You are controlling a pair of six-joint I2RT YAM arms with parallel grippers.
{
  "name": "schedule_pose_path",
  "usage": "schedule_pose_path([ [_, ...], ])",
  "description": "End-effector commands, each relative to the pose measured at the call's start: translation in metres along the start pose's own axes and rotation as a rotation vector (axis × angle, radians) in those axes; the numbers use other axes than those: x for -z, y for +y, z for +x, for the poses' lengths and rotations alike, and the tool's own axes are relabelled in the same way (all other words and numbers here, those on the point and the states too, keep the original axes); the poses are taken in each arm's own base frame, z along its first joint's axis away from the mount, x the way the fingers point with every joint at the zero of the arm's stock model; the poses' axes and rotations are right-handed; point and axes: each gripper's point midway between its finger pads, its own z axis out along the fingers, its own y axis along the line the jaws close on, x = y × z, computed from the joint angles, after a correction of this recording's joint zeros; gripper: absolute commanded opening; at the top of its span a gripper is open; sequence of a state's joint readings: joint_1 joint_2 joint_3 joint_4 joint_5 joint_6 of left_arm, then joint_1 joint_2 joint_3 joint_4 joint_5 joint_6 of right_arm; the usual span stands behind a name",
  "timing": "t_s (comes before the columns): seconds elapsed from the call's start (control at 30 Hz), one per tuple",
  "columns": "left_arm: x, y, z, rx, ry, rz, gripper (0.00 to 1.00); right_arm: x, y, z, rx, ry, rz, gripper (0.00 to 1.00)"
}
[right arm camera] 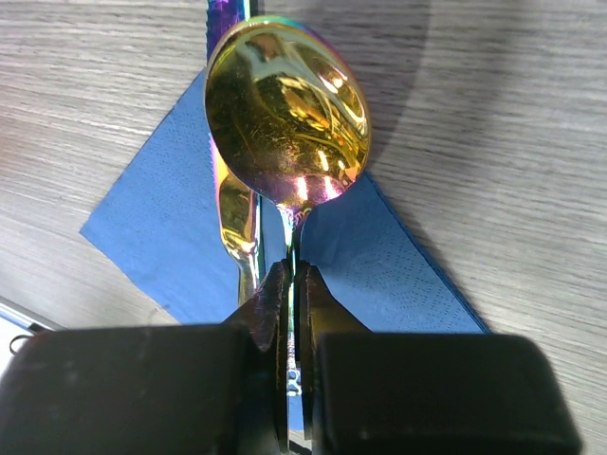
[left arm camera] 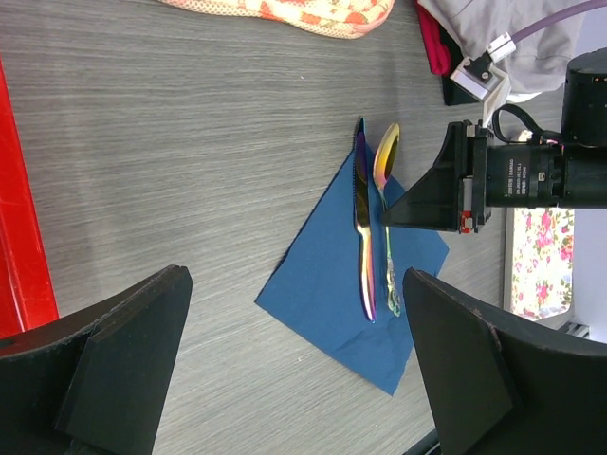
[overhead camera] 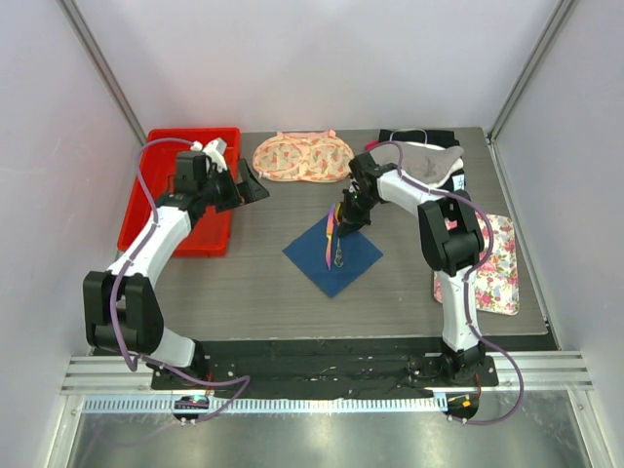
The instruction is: Place the utensils on the paper napkin and roll it up
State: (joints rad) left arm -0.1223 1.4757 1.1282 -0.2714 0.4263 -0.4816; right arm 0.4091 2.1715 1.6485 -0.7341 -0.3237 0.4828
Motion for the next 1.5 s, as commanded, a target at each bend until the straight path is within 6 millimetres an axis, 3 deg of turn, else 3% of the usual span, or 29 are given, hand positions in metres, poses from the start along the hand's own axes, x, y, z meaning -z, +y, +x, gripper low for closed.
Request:
schedule_pose_path([
  [0.0, -0.001, -0.006, -0.008, -0.003, -0.038, 0.024, 1.00, 0.008, 0.018, -0.016, 0.001, -0.047, -0.043, 0.05],
  [0.5, -0.008, -0.001, -0.008, 0.003, -0.035, 0.014, 1.00, -0.001, 0.017, -0.009, -0.010, -0.017, -0.044, 0.13],
  [0.67, -0.008, -0.002, -0.008, 0.002, -0.028, 0.019, 1.00, -0.001, 0.016, -0.008, -0.013, -0.016, -0.040, 0.23],
  [0.83, -0.002, -0.009, -0.007, -0.060, -0.002, 0.046, 1.00, 0.010, 0.025, -0.012, -0.002, -0.035, -0.061, 0.29],
  [0.97, 0.015, -0.025, 0.004, -0.217, 0.043, 0.148, 1.00, 0.032, 0.039, -0.019, 0.055, -0.067, -0.104, 0.33],
  [1.07, 0.030, -0.040, 0.023, -0.411, 0.084, 0.264, 1.00, 0.055, 0.051, -0.020, 0.134, -0.081, -0.152, 0.41],
  [1.1, 0.034, -0.041, 0.032, -0.514, 0.103, 0.281, 1.00, 0.068, 0.055, -0.021, 0.160, -0.101, -0.169, 0.48],
  [1.2, 0.032, -0.055, 0.064, -0.700, 0.162, 0.347, 1.00, 0.089, 0.053, -0.021, 0.214, -0.137, -0.181, 0.58],
  [1.27, 0.023, -0.071, 0.085, -0.883, 0.166, 0.400, 0.99, 0.093, 0.050, -0.013, 0.233, -0.113, -0.212, 0.59],
  [1.3, 0.018, -0.071, 0.099, -0.934, 0.181, 0.419, 0.96, 0.096, 0.045, -0.013, 0.240, -0.112, -0.222, 0.59],
  [1.37, 0.007, -0.090, 0.117, -1.110, 0.152, 0.483, 0.90, 0.099, 0.037, -0.001, 0.241, -0.086, -0.245, 0.59],
  [1.4, -0.005, -0.098, 0.148, -1.205, 0.180, 0.534, 0.79, 0.102, 0.022, 0.005, 0.223, -0.074, -0.273, 0.59],
  [1.47, -0.016, -0.104, 0.163, -1.320, 0.161, 0.570, 0.73, 0.109, 0.018, 0.011, 0.203, -0.056, -0.362, 0.58],
])
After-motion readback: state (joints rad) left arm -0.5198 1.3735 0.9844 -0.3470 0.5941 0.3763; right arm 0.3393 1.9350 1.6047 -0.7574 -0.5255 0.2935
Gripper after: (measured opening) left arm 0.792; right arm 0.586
